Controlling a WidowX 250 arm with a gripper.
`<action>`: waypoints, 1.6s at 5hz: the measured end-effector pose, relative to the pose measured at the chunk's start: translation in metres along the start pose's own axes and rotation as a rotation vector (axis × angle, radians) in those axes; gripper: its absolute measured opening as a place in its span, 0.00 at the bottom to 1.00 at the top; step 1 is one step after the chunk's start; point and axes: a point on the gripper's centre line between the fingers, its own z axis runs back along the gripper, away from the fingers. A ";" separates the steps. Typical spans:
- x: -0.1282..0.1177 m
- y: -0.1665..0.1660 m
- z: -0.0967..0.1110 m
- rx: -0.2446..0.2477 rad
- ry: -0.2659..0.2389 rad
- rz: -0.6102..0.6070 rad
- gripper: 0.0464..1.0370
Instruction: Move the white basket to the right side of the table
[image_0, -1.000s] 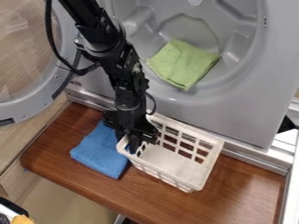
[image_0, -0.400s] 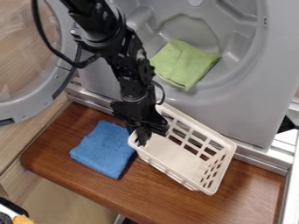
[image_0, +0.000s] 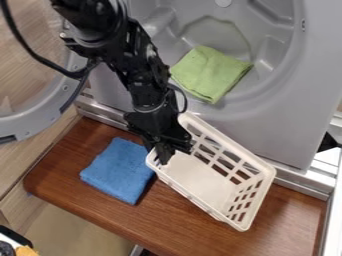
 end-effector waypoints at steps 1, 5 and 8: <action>-0.007 -0.007 0.009 -0.029 -0.001 0.014 0.05; -0.033 -0.063 -0.018 -0.165 0.054 -0.003 0.05; -0.031 -0.079 -0.054 -0.165 0.068 0.029 0.05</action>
